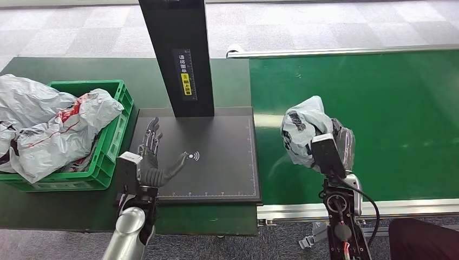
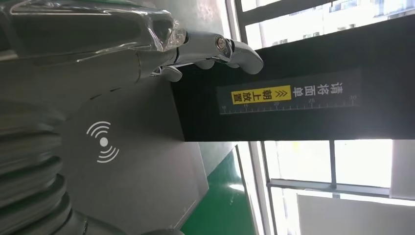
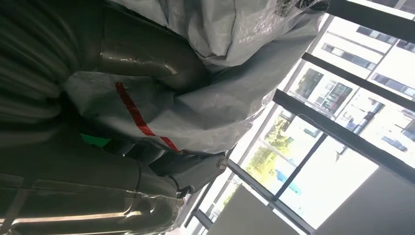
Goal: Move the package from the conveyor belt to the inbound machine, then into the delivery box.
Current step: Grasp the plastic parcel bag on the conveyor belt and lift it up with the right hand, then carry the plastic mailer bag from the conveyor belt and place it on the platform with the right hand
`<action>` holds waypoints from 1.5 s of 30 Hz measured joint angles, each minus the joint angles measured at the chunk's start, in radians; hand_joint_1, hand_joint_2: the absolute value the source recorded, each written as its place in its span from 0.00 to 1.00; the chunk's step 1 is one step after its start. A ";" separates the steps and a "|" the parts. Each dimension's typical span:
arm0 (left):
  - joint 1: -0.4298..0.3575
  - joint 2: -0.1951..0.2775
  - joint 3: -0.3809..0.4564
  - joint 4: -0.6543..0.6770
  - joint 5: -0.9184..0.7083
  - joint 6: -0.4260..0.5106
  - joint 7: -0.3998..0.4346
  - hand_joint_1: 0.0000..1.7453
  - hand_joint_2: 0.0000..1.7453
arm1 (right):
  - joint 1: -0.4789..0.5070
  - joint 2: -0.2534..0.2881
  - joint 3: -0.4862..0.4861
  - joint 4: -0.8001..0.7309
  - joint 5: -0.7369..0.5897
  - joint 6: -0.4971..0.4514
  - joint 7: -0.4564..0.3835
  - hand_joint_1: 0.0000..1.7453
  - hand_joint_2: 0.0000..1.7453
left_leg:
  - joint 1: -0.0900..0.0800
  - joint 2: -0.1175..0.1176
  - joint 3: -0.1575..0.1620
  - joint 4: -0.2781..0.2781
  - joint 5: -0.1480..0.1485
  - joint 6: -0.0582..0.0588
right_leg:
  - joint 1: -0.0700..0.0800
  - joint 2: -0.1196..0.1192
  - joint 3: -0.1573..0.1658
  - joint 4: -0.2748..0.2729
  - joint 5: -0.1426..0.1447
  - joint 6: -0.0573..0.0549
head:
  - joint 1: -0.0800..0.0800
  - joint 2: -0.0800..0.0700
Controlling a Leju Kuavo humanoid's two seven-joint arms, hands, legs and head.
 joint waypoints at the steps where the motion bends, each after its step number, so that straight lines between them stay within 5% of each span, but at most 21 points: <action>1: -0.001 0.000 0.001 0.000 0.003 0.008 -0.006 0.00 1.00 | 0.002 0.000 0.005 -0.005 0.003 0.005 -0.009 1.00 1.00 | 0.000 0.000 0.000 0.000 0.000 0.000 | 0.000 0.000 0.000 0.000 0.000 0.000 | 0.000 0.000; 8: -0.030 0.000 0.010 0.003 0.102 0.042 -0.052 0.00 1.00 | -0.061 0.004 0.138 0.053 0.175 0.059 -0.066 1.00 1.00 | 0.000 0.002 -0.001 0.000 0.000 0.000 | 0.000 0.002 -0.001 0.002 0.000 -0.001 | 0.000 0.000; 16: -0.040 0.003 0.012 -0.008 0.074 0.192 -0.087 0.00 1.00 | -0.328 0.054 0.361 0.404 0.318 0.232 -0.079 1.00 1.00 | 0.001 0.004 0.000 0.000 0.001 -0.001 | 0.001 0.004 -0.002 0.004 0.001 -0.002 | 0.000 0.000; 21: -0.021 0.014 0.014 -0.056 0.064 0.239 -0.089 0.00 1.00 | -0.414 0.107 0.516 0.576 0.420 0.247 -0.063 1.00 1.00 | 0.002 0.004 0.000 0.000 0.001 -0.002 | 0.002 0.004 -0.002 0.004 0.001 -0.002 | 0.000 0.000; 30: -0.001 0.021 0.027 -0.088 0.064 0.247 -0.089 0.00 1.00 | -0.451 0.140 0.685 0.682 0.466 0.247 -0.075 1.00 1.00 | 0.003 0.004 0.000 0.000 0.001 -0.002 | 0.002 0.003 -0.002 0.004 0.001 -0.002 | 0.000 0.000; 37: -0.002 0.017 0.036 -0.089 0.063 0.246 -0.087 0.00 1.00 | -0.448 0.161 0.797 0.708 0.430 0.262 -0.210 1.00 1.00 | 0.003 0.005 0.001 0.000 0.001 -0.002 | 0.003 0.006 -0.003 0.004 0.002 -0.003 | 0.000 0.000; 45: -0.009 0.008 0.045 -0.089 0.060 0.244 -0.085 0.00 1.00 | -0.445 0.175 0.911 0.720 0.372 0.226 -0.214 1.00 1.00 | 0.003 0.005 0.001 0.000 0.001 -0.002 | 0.003 0.007 -0.003 0.004 0.002 -0.003 | 0.000 0.000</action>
